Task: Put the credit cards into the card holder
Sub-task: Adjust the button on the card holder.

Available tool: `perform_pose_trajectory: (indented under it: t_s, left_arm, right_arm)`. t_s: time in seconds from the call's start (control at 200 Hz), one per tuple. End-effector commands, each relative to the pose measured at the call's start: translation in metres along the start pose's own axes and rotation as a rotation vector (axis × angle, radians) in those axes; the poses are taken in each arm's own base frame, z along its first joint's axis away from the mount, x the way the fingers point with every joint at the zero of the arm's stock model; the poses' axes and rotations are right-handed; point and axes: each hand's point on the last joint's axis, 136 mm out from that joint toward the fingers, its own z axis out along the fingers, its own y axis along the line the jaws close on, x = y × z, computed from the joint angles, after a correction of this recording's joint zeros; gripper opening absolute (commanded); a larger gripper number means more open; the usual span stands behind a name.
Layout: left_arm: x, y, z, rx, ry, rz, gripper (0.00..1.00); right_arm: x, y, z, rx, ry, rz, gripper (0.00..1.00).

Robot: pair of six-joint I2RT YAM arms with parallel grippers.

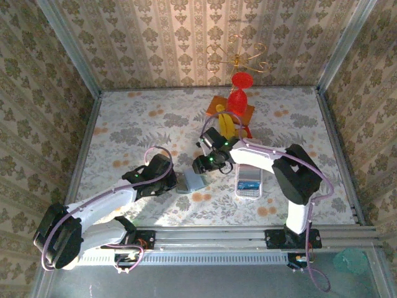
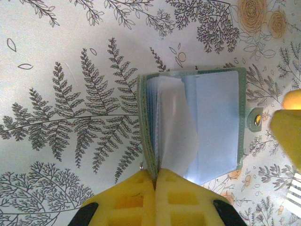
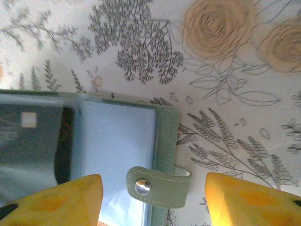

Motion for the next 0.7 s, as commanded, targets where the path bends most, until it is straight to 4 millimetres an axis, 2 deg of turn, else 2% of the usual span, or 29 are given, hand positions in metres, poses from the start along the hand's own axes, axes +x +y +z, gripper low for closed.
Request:
perform_pose_trajectory:
  t_s: [0.0, 0.14, 0.295, 0.535, 0.695]
  left_arm:
    - [-0.001, -0.001, -0.004, -0.009, 0.008, 0.021, 0.0]
    - [-0.001, -0.003, -0.004, -0.003, 0.008, 0.021, 0.0]
    - [-0.001, -0.001, -0.004, -0.009, 0.011, 0.024, 0.0]
    - [0.001, 0.002, -0.004, -0.014, 0.015, 0.021, 0.0]
    - [0.003, 0.004, -0.004, -0.018, 0.019, 0.02, 0.0]
  right_arm:
    - [0.013, -0.004, 0.01, 0.071, 0.075, -0.043, 0.6]
    - [0.012, -0.002, 0.019, 0.103, 0.094, -0.067, 0.57]
    - [0.015, -0.012, 0.014, 0.166, 0.104, -0.077, 0.37]
    - [0.011, -0.018, -0.002, 0.211, 0.058, -0.091, 0.34]
    - [0.007, -0.025, -0.011, 0.255, 0.037, -0.096, 0.39]
